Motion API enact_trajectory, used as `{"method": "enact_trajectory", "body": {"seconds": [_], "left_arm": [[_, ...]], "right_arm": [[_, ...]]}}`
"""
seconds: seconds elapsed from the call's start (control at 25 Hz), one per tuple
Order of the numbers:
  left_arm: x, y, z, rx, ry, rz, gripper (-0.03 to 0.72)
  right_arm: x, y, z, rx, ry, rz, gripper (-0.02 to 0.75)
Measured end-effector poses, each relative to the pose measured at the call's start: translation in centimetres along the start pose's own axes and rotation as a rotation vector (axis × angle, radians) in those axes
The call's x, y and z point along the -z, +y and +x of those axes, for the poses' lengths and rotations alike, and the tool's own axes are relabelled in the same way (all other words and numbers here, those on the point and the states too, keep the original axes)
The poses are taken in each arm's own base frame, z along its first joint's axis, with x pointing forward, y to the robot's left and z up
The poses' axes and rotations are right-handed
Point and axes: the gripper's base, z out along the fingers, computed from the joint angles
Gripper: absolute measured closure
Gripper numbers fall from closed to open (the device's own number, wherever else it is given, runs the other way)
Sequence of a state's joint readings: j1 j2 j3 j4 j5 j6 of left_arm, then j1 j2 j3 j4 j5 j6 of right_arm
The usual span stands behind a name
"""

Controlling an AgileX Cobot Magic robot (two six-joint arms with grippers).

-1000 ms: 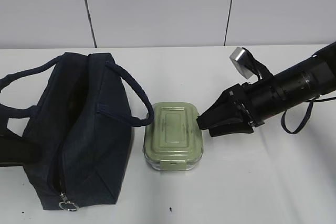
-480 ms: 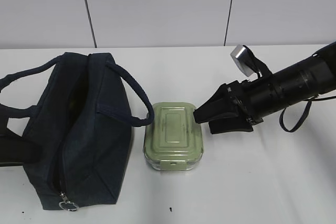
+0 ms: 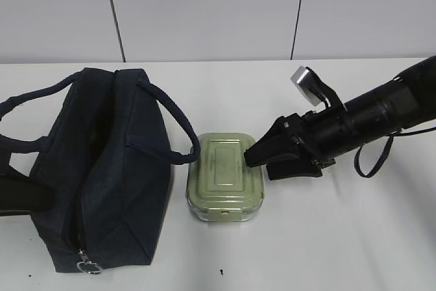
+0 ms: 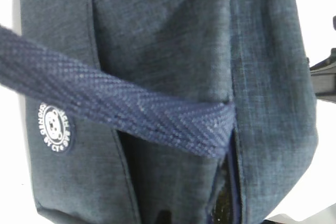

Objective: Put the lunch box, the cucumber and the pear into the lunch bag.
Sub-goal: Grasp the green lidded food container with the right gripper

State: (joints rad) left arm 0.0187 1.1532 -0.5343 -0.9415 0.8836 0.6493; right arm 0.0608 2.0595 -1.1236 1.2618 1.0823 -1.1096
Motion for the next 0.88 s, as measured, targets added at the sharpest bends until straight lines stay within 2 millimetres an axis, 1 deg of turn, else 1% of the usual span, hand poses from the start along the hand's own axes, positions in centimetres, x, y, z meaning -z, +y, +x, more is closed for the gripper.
{"method": "enact_trajectory", "body": {"seconds": [0.24,0.44,0.68,0.88], "left_arm": [[0.0,0.0,0.0,0.000,0.000,0.000,0.701],[0.0,0.0,0.0,0.000,0.000,0.000,0.701],[0.0,0.0,0.0,0.000,0.000,0.000,0.701],[0.0,0.0,0.0,0.000,0.000,0.000,0.701]], "right_arm": [[-1.3,-1.7,0.5,-0.065,0.011,-0.014,0.111],[-1.9,-1.9,0.5,-0.095,-0.005,-0.033,0.120],[-3.4,-2.2,0.8,-0.116,0.012,-0.046,0.133],[-3.5,-2.3,0.5,-0.111,0.004,-0.046,0.184]]}}
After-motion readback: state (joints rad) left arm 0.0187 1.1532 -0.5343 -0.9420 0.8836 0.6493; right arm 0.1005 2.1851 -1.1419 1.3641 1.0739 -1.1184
